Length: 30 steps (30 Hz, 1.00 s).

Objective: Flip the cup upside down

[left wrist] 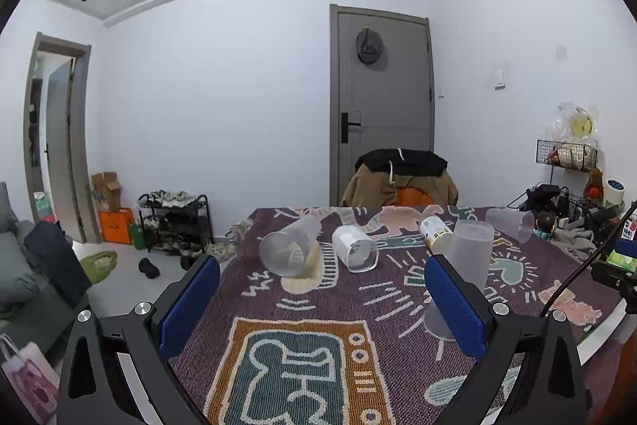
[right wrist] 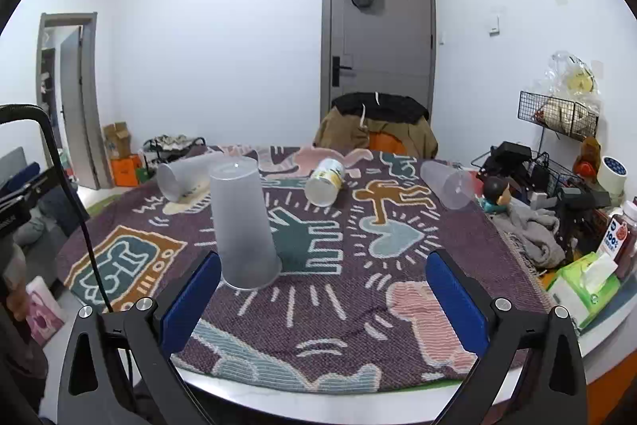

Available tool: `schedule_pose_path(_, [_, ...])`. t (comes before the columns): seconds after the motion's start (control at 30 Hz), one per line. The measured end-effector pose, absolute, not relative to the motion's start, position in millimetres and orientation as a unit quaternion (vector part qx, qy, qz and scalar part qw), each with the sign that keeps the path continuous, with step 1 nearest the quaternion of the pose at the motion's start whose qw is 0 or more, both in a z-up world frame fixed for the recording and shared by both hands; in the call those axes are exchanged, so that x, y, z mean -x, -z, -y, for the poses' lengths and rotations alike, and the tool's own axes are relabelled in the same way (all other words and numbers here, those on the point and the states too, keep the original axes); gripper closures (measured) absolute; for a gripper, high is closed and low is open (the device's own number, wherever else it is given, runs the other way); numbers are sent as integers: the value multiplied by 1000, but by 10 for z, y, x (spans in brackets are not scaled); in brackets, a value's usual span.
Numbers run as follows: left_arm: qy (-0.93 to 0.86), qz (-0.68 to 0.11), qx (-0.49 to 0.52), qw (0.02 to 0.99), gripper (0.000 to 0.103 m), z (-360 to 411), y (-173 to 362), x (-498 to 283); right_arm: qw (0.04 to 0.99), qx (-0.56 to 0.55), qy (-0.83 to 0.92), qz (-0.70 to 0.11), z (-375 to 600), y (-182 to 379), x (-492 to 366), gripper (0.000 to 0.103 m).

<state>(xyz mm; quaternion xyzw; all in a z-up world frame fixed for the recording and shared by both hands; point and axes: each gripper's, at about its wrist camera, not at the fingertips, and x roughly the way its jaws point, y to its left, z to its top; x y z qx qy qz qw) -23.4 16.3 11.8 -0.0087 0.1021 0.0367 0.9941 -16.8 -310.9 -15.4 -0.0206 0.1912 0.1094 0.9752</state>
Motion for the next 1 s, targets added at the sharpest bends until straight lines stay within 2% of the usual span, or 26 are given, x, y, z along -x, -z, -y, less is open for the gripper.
schedule_pose_path(1.0, [-30, -118, 21, 992, 0, -159, -22, 226, 976, 29, -117, -183, 2987, 282, 156, 0])
